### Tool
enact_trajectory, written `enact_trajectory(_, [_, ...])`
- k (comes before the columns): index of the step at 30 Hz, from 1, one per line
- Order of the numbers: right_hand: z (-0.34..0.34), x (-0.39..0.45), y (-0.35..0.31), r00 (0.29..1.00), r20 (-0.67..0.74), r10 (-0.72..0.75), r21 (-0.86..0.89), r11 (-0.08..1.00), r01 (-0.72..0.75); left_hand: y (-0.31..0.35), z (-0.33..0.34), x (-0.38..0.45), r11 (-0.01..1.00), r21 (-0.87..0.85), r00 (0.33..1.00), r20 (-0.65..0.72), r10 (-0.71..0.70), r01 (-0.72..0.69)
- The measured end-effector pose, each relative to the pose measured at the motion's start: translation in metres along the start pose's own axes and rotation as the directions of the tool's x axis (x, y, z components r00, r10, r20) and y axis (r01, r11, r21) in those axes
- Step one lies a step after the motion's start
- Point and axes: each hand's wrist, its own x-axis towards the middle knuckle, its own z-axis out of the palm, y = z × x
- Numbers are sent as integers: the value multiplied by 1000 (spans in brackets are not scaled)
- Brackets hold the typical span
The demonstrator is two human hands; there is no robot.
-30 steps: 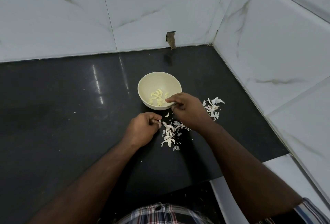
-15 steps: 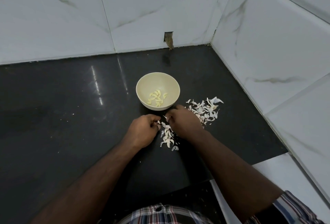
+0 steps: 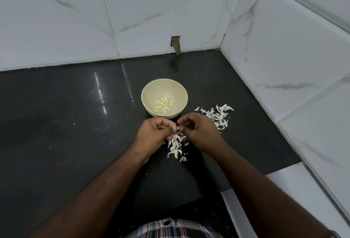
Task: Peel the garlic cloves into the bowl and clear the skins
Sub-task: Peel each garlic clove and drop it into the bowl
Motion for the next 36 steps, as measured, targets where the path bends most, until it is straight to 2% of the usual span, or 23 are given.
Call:
enact_trajectory(6, [-5, -5, -4, 1000, -9, 12, 76, 997, -11, 2, 2, -1, 992, 94, 996, 36, 84, -87])
enact_trajectory(8, [-5, -7, -6, 999, -6, 51, 179, 983, -49, -1, 1, 0, 978, 169, 992, 34, 120, -124])
enact_trajectory(11, [-8, -11, -9, 989, 35, 145, 424, 894, -146, -2, 2, 0, 956, 233, 984, 52, 170, -178])
enact_trajectory(13, [-8, -14, -13, 984, 37, 174, 489, 856, -169, -2, 4, -1, 955, 234, 983, 47, 177, -184])
enact_trajectory(14, [-8, -15, -13, 987, 1, 161, 463, 875, -143, -1, 4, -2, 958, 226, 985, 43, 169, -175])
enact_trajectory(16, [-3, -16, -11, 992, -99, 77, 293, 955, -45, -1, 6, -4, 973, 189, 991, 26, 129, -131])
enact_trajectory(19, [0, -21, -13, 987, -152, -50, 86, 994, 63, 3, 8, -8, 997, 74, 999, 41, 28, -31])
enact_trajectory(23, [-3, -28, -20, 970, -141, -200, -29, 980, 198, 8, 6, -11, 988, -93, 984, 139, -107, 121])
enact_trajectory(26, [-5, -31, -22, 962, -131, -238, -63, 971, 232, 9, 6, -13, 971, -159, 975, 162, -151, 177])
enact_trajectory(28, [-5, -29, -21, 970, -132, -203, -42, 979, 199, 8, 6, -14, 989, -110, 990, 109, -84, 96])
enact_trajectory(31, [-4, -22, -17, 990, -134, -38, 97, 994, 51, 4, 6, -13, 984, 122, 992, 7, 129, -129])
enact_trajectory(34, [-5, -20, -18, 985, -77, 156, 347, 930, -121, 3, 5, -15, 868, 403, 949, 7, 315, -291])
enact_trajectory(36, [-5, -21, -19, 971, -17, 240, 507, 839, -198, 6, 5, -20, 760, 495, 886, 47, 462, -422])
